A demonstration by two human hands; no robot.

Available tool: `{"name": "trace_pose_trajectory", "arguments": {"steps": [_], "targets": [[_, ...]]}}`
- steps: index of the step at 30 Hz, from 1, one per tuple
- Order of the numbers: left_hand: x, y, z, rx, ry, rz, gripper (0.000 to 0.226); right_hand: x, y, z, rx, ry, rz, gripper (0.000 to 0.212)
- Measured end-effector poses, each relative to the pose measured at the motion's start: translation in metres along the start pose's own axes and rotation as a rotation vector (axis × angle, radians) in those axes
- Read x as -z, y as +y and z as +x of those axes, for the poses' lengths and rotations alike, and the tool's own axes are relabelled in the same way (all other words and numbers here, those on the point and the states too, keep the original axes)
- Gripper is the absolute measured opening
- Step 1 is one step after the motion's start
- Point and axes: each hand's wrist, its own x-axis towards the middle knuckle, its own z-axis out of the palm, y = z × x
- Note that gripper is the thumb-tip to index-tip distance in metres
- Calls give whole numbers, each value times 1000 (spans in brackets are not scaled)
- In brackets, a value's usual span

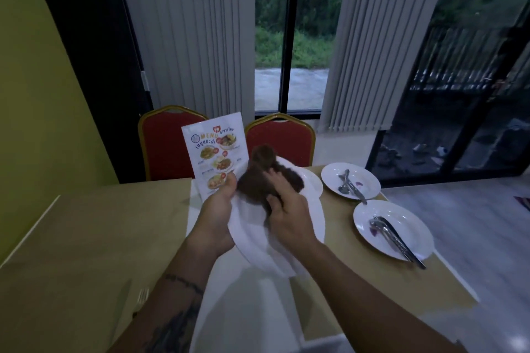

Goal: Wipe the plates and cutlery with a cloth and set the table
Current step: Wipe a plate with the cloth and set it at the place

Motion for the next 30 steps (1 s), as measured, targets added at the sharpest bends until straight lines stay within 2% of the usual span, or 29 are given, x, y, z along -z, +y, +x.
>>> {"name": "trace_pose_trajectory", "arguments": {"steps": [2, 4, 6, 9, 11, 13, 16, 19, 21, 23, 25, 28, 30], "targets": [[6, 10, 5, 15, 23, -47, 42, -5, -1, -16, 92, -203, -38, 56], [12, 19, 5, -46, 50, -69, 41, -2, 7, -23, 146, -357, -140, 59], [17, 23, 2, -86, 51, -96, 41, 10, 21, -16, 146, -351, -278, 61], [19, 12, -1, -86, 96, -49, 38, 15, 30, 6, 36, -275, -462, 64], [13, 2, -1, -54, 120, 12, 41, 4, 23, 20, -38, -213, -432, 60], [8, -2, 1, -40, 127, 52, 44, -11, 6, 25, -23, -179, -258, 60], [14, 15, 6, -64, 144, -6, 49, -25, -18, 11, 123, -303, -79, 57], [32, 38, 6, -101, 105, -42, 57, -22, -13, -11, 195, -437, -164, 53], [45, 46, 3, -123, 92, -35, 52, -17, 4, -11, 182, -402, -286, 53], [53, 50, 0, -170, 81, 5, 46, -15, 17, 2, 100, -285, -379, 60], [56, 53, -4, -228, 90, 50, 41, -15, 16, 20, -58, -181, -319, 67], [57, 55, -4, -371, 155, -1, 40, -16, -7, 45, -345, -91, 31, 60], [57, 55, -5, -444, 233, -89, 43, -18, -22, 60, -585, -77, 363, 41]]}}
